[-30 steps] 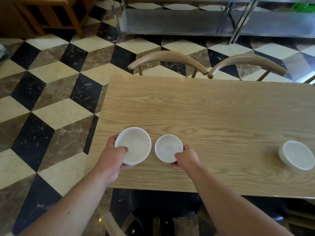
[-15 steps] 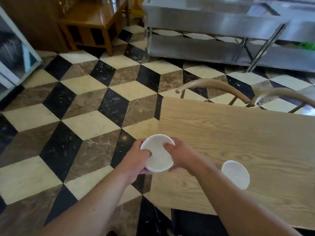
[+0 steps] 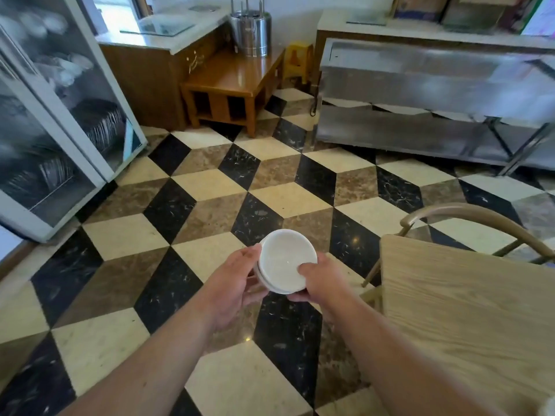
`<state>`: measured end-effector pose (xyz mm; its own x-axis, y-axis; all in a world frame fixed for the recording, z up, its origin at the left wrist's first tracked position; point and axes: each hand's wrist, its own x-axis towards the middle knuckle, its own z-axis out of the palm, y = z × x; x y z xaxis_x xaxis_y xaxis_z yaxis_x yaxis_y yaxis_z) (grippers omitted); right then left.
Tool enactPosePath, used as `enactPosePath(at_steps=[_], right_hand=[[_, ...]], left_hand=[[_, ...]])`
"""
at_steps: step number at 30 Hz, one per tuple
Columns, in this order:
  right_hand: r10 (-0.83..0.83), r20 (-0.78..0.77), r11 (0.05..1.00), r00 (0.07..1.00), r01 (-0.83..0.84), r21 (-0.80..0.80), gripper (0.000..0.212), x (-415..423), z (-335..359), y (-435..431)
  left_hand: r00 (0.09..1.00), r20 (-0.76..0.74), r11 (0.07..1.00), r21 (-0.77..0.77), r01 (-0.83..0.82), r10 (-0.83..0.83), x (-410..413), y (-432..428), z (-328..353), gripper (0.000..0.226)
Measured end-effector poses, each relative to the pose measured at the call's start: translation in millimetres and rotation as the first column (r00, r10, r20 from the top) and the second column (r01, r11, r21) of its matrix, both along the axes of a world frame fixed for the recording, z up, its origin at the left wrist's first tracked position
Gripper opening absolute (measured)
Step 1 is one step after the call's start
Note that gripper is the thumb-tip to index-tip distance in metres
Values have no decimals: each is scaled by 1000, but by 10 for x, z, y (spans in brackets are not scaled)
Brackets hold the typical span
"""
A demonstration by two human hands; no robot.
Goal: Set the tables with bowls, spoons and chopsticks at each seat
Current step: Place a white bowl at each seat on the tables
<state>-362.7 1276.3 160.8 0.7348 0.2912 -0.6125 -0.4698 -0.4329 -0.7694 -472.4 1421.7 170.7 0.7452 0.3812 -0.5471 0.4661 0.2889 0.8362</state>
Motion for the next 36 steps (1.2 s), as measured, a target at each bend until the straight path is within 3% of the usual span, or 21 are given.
enactPosePath(at_steps=[3, 12, 25, 31, 36], right_hand=[[-140, -20, 990, 990, 140, 23, 41, 768, 17, 266], [-156, -16, 988, 988, 156, 8, 41, 1168, -42, 370], [-244, 76, 970, 967, 244, 9, 39, 3903, 452, 1390], [-378, 92, 926, 921, 377, 27, 40, 5002, 484, 1556], [-591, 20, 806, 806, 590, 44, 41, 5612, 395, 1412]], left_hand=[[994, -13, 994, 25, 107, -107, 940, 359, 58, 39], [974, -55, 971, 74, 225, -222, 1432, 546, 54, 38], [930, -43, 916, 162, 368, -366, 4435, 1626, 607, 40], [863, 19, 850, 185, 494, -506, 5871, 1896, 518, 37], [713, -14, 702, 167, 692, -701, 6919, 1828, 386, 40]])
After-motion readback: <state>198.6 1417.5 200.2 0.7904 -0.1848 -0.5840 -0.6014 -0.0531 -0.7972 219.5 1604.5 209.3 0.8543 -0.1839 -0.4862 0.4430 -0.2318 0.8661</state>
